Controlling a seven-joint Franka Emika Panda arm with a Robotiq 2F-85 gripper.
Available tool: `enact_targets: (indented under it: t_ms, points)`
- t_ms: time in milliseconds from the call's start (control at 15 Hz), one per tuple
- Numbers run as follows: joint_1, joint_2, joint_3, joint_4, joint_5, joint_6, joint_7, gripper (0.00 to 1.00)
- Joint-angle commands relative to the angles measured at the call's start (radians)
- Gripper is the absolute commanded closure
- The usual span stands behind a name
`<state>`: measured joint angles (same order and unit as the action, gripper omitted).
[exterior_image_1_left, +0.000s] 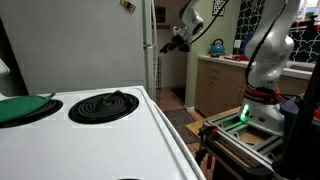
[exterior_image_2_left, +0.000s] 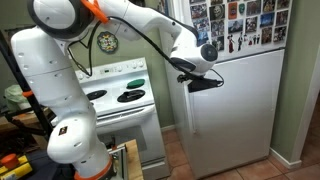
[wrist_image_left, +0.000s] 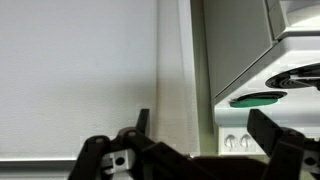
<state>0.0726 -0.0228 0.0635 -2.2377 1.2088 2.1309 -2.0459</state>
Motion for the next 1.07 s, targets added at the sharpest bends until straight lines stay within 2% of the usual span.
enact_targets:
  t_ms: [0, 600, 733, 800, 867, 1000]
  points:
    - [0.004, 0.056, 0.007, 0.044, 0.048, -0.035, -0.045, 0.00]
    - [0.002, 0.147, 0.015, 0.131, 0.098, -0.050, -0.098, 0.00]
    - [0.002, 0.161, 0.017, 0.143, 0.100, -0.061, -0.098, 0.09]
    - [0.002, 0.166, 0.018, 0.147, 0.100, -0.070, -0.097, 0.28]
    - [0.001, 0.171, 0.018, 0.152, 0.101, -0.078, -0.097, 0.29]
    - [0.000, 0.178, 0.017, 0.160, 0.097, -0.092, -0.097, 0.47]
